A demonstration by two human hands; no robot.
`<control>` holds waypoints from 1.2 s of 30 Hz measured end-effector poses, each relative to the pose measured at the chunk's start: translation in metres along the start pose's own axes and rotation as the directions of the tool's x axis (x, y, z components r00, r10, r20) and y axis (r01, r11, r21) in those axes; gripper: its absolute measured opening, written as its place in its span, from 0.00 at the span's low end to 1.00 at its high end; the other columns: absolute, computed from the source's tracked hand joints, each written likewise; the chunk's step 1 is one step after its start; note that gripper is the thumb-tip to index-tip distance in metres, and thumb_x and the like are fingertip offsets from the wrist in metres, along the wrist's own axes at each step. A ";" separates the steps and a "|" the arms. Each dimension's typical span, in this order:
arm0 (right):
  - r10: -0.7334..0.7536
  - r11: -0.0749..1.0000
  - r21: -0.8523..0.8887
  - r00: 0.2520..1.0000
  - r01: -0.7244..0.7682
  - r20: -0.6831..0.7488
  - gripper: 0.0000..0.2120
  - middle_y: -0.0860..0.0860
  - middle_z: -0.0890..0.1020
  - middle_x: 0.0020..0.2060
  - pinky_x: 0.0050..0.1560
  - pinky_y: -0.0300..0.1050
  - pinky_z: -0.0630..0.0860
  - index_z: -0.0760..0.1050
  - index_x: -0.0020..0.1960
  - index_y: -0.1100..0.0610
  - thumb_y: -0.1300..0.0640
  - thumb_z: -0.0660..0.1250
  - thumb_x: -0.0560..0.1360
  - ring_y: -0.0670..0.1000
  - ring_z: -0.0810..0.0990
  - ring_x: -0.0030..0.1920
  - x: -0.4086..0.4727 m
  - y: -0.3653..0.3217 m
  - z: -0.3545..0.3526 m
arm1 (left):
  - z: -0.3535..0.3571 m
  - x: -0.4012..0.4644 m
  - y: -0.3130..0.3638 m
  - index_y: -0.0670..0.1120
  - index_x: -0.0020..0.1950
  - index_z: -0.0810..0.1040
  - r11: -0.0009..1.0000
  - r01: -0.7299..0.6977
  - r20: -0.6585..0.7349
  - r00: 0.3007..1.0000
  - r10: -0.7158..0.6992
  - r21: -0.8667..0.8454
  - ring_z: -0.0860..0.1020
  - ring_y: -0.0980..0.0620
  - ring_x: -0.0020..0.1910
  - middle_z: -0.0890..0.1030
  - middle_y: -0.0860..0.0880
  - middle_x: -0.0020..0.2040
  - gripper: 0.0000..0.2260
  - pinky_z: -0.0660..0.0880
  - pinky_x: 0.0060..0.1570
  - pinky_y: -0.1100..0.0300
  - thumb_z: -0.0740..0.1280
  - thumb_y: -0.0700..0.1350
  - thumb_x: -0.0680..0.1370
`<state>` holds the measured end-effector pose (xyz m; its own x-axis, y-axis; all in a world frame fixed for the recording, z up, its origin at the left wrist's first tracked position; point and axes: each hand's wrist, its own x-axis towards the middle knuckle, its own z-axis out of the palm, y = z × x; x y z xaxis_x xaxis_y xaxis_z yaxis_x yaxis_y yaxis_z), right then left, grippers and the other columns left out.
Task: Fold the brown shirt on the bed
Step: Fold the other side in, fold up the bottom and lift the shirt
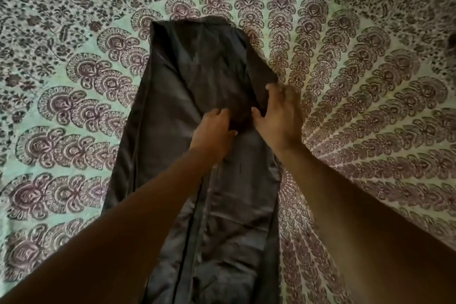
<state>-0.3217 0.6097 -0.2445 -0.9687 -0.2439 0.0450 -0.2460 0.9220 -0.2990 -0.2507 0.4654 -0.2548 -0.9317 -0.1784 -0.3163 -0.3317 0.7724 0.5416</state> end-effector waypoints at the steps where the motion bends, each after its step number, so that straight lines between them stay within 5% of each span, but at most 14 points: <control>1: -0.008 0.999 -0.032 1.000 0.008 0.014 0.30 0.63 0.72 0.67 0.57 0.64 0.78 0.70 0.71 0.57 0.48 0.75 0.73 0.66 0.72 0.67 0.014 -0.004 0.002 | -0.003 0.011 -0.002 0.43 0.63 0.76 0.999 0.024 0.015 1.000 -0.024 -0.021 0.77 0.41 0.61 0.79 0.41 0.60 0.15 0.77 0.60 0.46 0.71 0.44 0.78; 6: 0.049 0.999 -0.027 0.991 -0.046 0.121 0.26 0.59 0.72 0.68 0.64 0.61 0.73 0.70 0.71 0.56 0.48 0.71 0.77 0.63 0.71 0.70 0.077 -0.017 0.008 | -0.021 0.044 -0.013 0.44 0.52 0.83 0.997 0.076 0.190 0.979 -0.069 -0.030 0.82 0.44 0.57 0.84 0.43 0.52 0.09 0.77 0.60 0.54 0.76 0.40 0.73; 9: 0.076 0.997 -0.023 0.981 -0.073 0.179 0.35 0.60 0.72 0.70 0.64 0.64 0.75 0.70 0.71 0.56 0.38 0.73 0.72 0.63 0.70 0.71 0.095 -0.019 0.008 | -0.026 0.051 -0.020 0.45 0.52 0.84 0.995 0.099 0.233 0.968 -0.090 -0.025 0.82 0.46 0.58 0.85 0.44 0.52 0.08 0.77 0.59 0.58 0.75 0.40 0.74; 11: 0.027 0.981 -0.193 0.975 0.017 0.222 0.40 0.60 0.68 0.72 0.64 0.64 0.72 0.69 0.71 0.55 0.33 0.74 0.68 0.63 0.66 0.73 0.095 -0.018 0.007 | -0.024 0.051 -0.023 0.46 0.53 0.84 0.995 0.094 0.242 0.967 -0.084 -0.032 0.83 0.47 0.57 0.86 0.45 0.52 0.08 0.75 0.56 0.62 0.75 0.41 0.74; 15: -0.083 0.926 -0.342 0.970 0.159 0.227 0.24 0.58 0.71 0.68 0.63 0.60 0.70 0.75 0.65 0.57 0.46 0.72 0.73 0.62 0.68 0.71 0.097 -0.022 0.004 | -0.016 0.049 -0.028 0.49 0.52 0.85 0.997 0.069 0.219 0.974 -0.061 -0.029 0.83 0.47 0.55 0.86 0.47 0.52 0.08 0.74 0.53 0.63 0.77 0.43 0.74; 19: -0.045 0.989 -0.132 0.992 0.061 0.116 0.11 0.59 0.81 0.47 0.47 0.51 0.74 0.79 0.53 0.62 0.55 0.64 0.78 0.60 0.80 0.50 0.108 -0.019 -0.004 | -0.013 0.051 -0.030 0.58 0.42 0.78 0.996 0.073 0.231 0.971 -0.059 -0.051 0.84 0.47 0.52 0.85 0.47 0.50 0.11 0.80 0.56 0.56 0.76 0.43 0.73; 21: 0.109 0.986 0.120 0.993 -0.114 0.045 0.08 0.55 0.78 0.37 0.36 0.46 0.74 0.79 0.46 0.61 0.57 0.64 0.77 0.56 0.78 0.38 0.113 -0.010 -0.002 | -0.012 0.051 -0.031 0.59 0.41 0.76 0.996 0.063 0.235 0.971 -0.047 -0.058 0.84 0.47 0.50 0.85 0.47 0.49 0.13 0.81 0.55 0.55 0.76 0.43 0.73; 23: 0.292 0.850 0.442 0.954 -0.288 0.061 0.07 0.51 0.77 0.31 0.33 0.40 0.74 0.78 0.40 0.60 0.62 0.65 0.76 0.50 0.76 0.31 0.121 0.000 0.003 | -0.013 0.051 -0.032 0.57 0.44 0.79 0.998 0.044 0.237 0.971 -0.032 -0.043 0.84 0.48 0.50 0.84 0.48 0.50 0.10 0.81 0.54 0.56 0.75 0.42 0.73; 25: 0.439 0.610 0.656 0.879 -0.444 0.186 0.04 0.52 0.79 0.34 0.40 0.42 0.76 0.82 0.44 0.63 0.66 0.69 0.77 0.51 0.79 0.37 0.131 0.010 0.007 | -0.012 0.051 -0.033 0.56 0.47 0.80 0.999 0.035 0.226 0.974 -0.027 -0.031 0.83 0.50 0.50 0.84 0.49 0.52 0.09 0.79 0.52 0.58 0.75 0.43 0.74; 29: 0.397 0.128 0.791 0.762 -0.598 0.512 0.03 0.57 0.86 0.48 0.51 0.49 0.83 0.82 0.48 0.59 0.65 0.71 0.78 0.56 0.86 0.50 0.141 0.029 0.016 | -0.009 0.053 -0.036 0.57 0.45 0.78 0.998 0.044 0.236 0.971 -0.033 -0.043 0.81 0.54 0.46 0.84 0.50 0.51 0.10 0.72 0.45 0.67 0.76 0.44 0.74; 33: 0.260 0.005 0.770 0.744 -0.638 0.615 0.09 0.61 0.85 0.56 0.58 0.55 0.82 0.80 0.59 0.60 0.65 0.67 0.80 0.59 0.85 0.56 0.146 0.041 0.016 | -0.010 0.052 -0.036 0.53 0.49 0.80 0.997 0.054 0.225 0.974 -0.039 -0.060 0.82 0.51 0.47 0.83 0.49 0.49 0.07 0.77 0.46 0.63 0.75 0.43 0.75; 36: 0.195 -0.113 0.737 0.713 -0.666 0.674 0.07 0.58 0.85 0.50 0.50 0.50 0.82 0.79 0.55 0.58 0.64 0.63 0.82 0.56 0.85 0.49 0.146 0.042 0.011 | -0.013 0.051 -0.032 0.48 0.54 0.83 0.996 0.054 0.234 0.971 -0.037 -0.068 0.83 0.50 0.47 0.83 0.49 0.47 0.07 0.79 0.47 0.61 0.73 0.40 0.76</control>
<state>-0.4736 0.6095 -0.2613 -0.7174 -0.1968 -0.6683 0.6961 -0.1636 -0.6991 -0.2898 0.4235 -0.2788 -0.8584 -0.0586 -0.5097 -0.3906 0.7187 0.5752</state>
